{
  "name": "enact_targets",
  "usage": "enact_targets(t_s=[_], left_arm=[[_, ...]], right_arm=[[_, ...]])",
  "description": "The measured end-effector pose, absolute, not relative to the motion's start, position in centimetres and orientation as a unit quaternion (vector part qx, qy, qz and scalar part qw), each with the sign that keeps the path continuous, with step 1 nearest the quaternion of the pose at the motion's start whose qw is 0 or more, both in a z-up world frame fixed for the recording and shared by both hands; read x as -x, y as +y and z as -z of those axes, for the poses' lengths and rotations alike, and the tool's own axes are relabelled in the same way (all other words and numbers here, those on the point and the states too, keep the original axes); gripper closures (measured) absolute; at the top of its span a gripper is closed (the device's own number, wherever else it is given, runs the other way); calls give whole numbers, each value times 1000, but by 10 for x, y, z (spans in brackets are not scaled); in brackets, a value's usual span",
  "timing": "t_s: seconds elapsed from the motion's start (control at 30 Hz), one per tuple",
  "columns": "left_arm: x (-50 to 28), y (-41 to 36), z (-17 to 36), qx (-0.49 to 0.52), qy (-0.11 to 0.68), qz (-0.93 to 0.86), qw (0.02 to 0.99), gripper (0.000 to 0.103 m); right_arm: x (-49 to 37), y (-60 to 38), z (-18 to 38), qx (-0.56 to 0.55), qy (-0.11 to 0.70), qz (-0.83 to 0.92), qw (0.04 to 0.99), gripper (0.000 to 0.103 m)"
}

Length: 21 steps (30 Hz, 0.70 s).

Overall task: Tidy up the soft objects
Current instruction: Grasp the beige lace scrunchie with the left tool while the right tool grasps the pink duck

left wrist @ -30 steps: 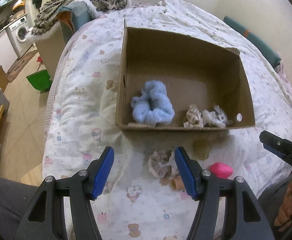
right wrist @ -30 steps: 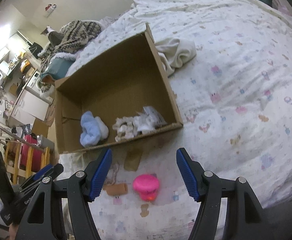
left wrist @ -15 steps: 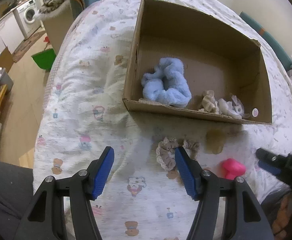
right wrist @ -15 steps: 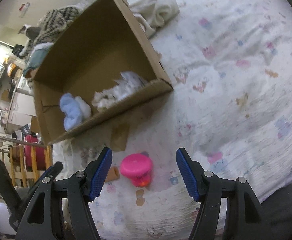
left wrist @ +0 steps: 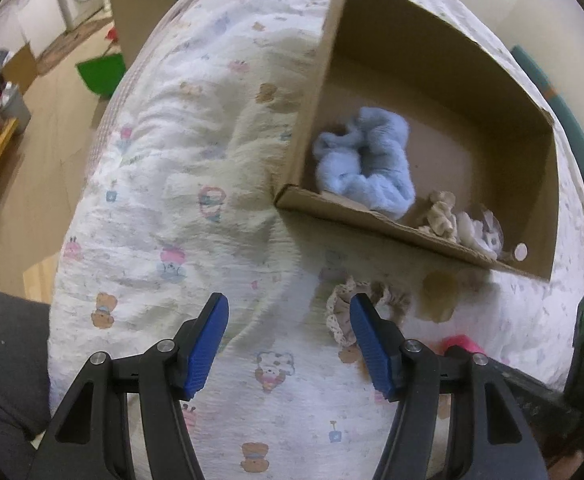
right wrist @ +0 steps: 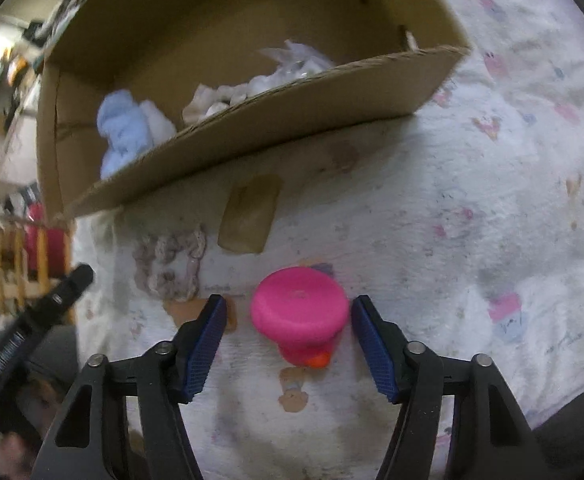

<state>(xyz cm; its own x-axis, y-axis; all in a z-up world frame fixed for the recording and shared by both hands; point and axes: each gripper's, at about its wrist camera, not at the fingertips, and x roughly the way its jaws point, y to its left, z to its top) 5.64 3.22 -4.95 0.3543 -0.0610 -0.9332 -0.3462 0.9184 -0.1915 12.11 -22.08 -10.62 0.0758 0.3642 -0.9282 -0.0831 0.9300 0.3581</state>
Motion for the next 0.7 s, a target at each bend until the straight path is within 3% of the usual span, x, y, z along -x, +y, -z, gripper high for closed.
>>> enact_targets(t_s=[0.3, 0.43, 0.7], left_arm=[[-71, 8, 72, 193, 583, -31, 789, 43], [-84, -22, 82, 135, 595, 3, 792, 22], [-97, -41, 108, 64, 615, -16, 786, 22]], right_arm=[[-117, -227, 94, -110, 641, -161, 742, 55], [-118, -239, 91, -130, 636, -153, 745, 55], [-121, -244, 90, -140, 635, -152, 745, 55]])
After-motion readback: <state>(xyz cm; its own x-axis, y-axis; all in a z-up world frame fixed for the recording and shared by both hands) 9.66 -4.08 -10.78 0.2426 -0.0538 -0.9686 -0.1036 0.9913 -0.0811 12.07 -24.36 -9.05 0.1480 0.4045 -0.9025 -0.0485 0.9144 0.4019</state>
